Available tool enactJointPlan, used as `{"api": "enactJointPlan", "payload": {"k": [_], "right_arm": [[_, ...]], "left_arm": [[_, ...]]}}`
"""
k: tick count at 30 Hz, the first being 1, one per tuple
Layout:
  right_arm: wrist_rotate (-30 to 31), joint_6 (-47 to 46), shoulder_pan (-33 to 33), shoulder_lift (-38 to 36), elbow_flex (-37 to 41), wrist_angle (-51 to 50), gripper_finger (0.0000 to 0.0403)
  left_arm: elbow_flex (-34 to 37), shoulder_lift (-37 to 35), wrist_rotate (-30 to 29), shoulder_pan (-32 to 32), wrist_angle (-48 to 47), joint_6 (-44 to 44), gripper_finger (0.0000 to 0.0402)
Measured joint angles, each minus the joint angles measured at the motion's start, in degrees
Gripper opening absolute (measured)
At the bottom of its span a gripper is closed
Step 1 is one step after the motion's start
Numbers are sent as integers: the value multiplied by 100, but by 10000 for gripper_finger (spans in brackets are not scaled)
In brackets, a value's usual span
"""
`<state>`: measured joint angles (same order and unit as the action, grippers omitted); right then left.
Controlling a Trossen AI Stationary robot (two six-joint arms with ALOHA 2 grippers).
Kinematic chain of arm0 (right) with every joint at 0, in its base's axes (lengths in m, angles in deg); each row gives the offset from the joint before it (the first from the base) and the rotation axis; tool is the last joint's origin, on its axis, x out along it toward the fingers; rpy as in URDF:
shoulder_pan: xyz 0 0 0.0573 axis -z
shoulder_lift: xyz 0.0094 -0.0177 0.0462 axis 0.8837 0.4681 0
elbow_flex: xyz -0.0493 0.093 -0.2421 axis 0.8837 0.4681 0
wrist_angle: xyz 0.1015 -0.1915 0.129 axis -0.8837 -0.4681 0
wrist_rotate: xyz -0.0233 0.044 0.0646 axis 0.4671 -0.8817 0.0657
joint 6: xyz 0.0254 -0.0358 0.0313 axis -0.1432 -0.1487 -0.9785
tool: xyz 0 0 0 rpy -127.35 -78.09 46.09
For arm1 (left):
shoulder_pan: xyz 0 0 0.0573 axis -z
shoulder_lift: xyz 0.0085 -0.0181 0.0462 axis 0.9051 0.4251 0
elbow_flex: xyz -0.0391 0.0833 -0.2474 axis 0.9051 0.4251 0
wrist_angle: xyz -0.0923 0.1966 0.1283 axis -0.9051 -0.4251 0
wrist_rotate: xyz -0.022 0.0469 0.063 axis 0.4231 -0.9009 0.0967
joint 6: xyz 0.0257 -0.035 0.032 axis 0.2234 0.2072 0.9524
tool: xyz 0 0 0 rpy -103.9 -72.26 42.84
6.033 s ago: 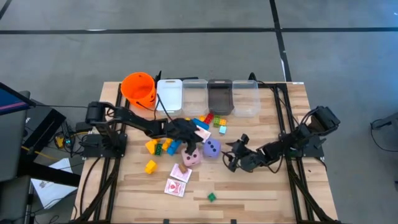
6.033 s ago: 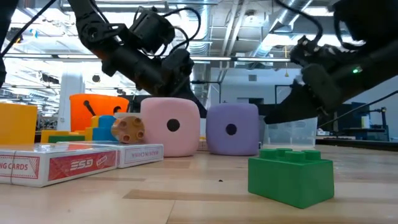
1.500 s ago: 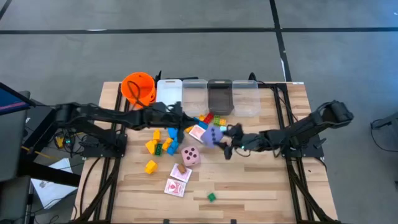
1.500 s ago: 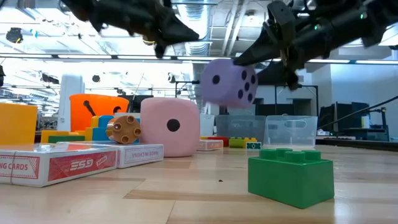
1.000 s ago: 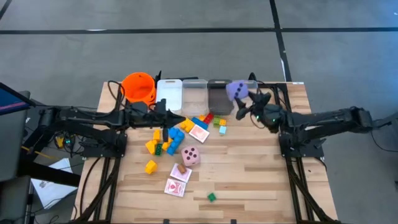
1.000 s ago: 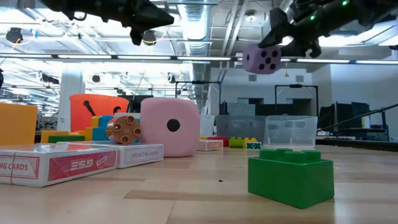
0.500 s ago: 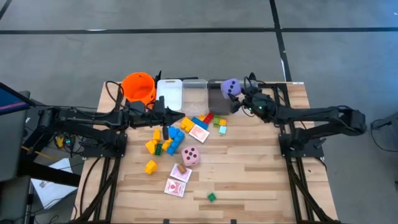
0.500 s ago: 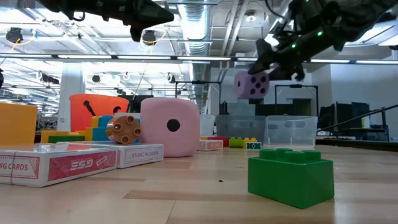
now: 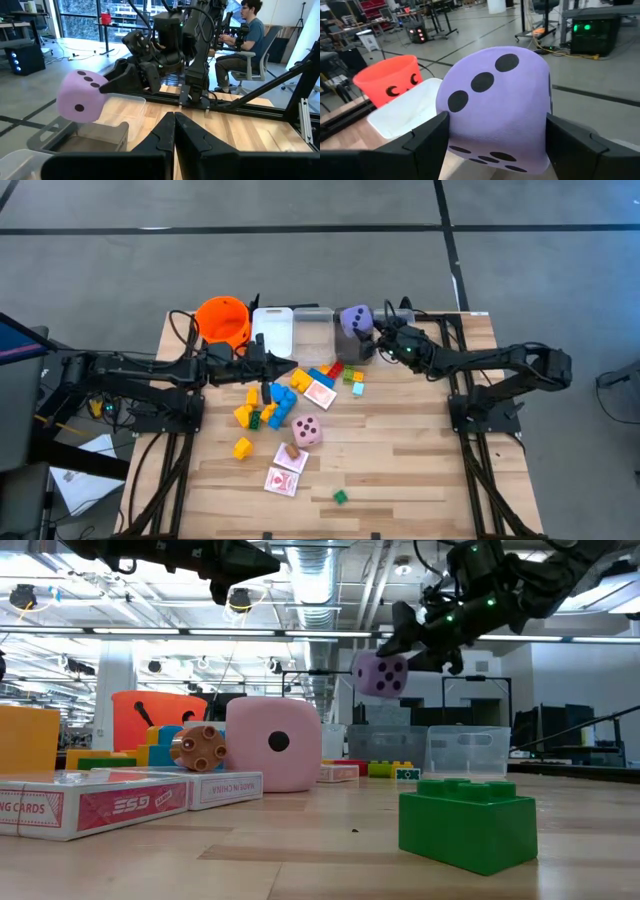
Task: Pick & Place Toys
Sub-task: Put the purple dice into the black bin, then put the pink dice into the black bin
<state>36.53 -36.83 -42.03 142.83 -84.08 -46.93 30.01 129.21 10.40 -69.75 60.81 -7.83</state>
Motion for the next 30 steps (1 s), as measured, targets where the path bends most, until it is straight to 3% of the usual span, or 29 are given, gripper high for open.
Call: {"api": "enactJointPlan", "payload": {"k": [11,24,30], "right_arm": [[23,291,261,-5,-372,-350,286],[19,514,374,-5,-372,-408,370],[21,436,366,-5,-372,-409,382]], "left_arm": [[0,0,4,0,-4,0,0],[0,0,25,0,-7,-1,0],[0,0,22,0,-7,-2,0]]}}
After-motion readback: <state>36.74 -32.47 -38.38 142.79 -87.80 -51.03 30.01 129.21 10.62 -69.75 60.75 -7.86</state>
